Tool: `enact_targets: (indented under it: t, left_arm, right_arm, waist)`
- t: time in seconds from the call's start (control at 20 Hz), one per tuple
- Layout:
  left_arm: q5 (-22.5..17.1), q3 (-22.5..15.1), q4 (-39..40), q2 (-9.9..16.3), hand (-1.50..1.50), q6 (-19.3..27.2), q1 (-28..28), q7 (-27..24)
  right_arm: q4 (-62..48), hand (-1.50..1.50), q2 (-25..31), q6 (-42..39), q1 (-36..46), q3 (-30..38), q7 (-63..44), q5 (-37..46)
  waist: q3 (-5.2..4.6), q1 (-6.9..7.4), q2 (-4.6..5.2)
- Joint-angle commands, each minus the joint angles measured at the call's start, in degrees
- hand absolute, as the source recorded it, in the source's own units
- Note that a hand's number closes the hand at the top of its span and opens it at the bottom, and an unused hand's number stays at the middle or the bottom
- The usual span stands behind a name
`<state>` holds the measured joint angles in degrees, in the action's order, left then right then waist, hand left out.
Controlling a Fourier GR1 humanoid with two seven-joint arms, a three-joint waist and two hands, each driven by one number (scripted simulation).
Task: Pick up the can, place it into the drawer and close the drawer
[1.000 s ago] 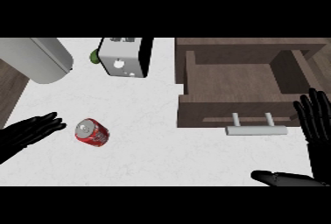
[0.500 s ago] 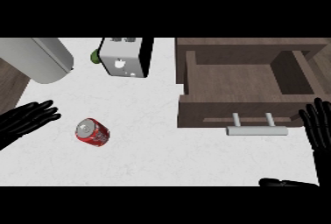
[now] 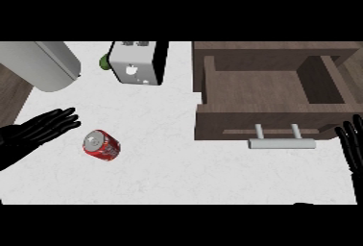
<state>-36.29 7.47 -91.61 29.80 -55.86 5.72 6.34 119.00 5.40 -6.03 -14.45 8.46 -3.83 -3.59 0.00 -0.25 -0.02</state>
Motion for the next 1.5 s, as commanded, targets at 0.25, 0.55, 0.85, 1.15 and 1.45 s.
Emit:
enact_targets:
  t: [0.25,0.55,0.85,1.15,1.45]
  left_arm:
    - [14.8,3.2,5.1,-6.6,-1.50,-6.3,-1.3,-8.0]
    - [29.2,5.0,15.0,-8.9,-1.50,-7.7,1.8,-21.5]
    - [35.4,4.5,25.0,-6.5,-1.50,-5.6,8.0,-27.7]
    - [41.7,1.3,33.1,-6.0,-1.50,-0.6,10.3,-36.8]
    - [46.4,-2.7,39.4,-4.5,-1.50,4.1,11.3,-45.4]
  right_arm:
    - [1.1,-1.50,-1.5,-3.8,-4.9,1.7,3.4,-1.9]
    - [-0.9,-1.50,0.5,-3.9,0.2,4.4,1.3,-2.9]
    - [-3.6,-1.50,-0.8,-3.8,0.9,3.1,2.9,-0.2]
    - [-5.7,-1.50,-0.1,-4.3,2.5,4.9,4.1,-0.5]
    - [-2.4,-1.50,-0.6,-4.8,1.5,4.5,1.9,-2.1]
  waist:
    - [-0.01,-0.02,-0.01]
    - [-0.05,-0.05,0.08]
    - [-0.06,-0.28,0.16]
    - [-0.08,-0.52,0.25]
    - [-0.12,-0.84,0.28]
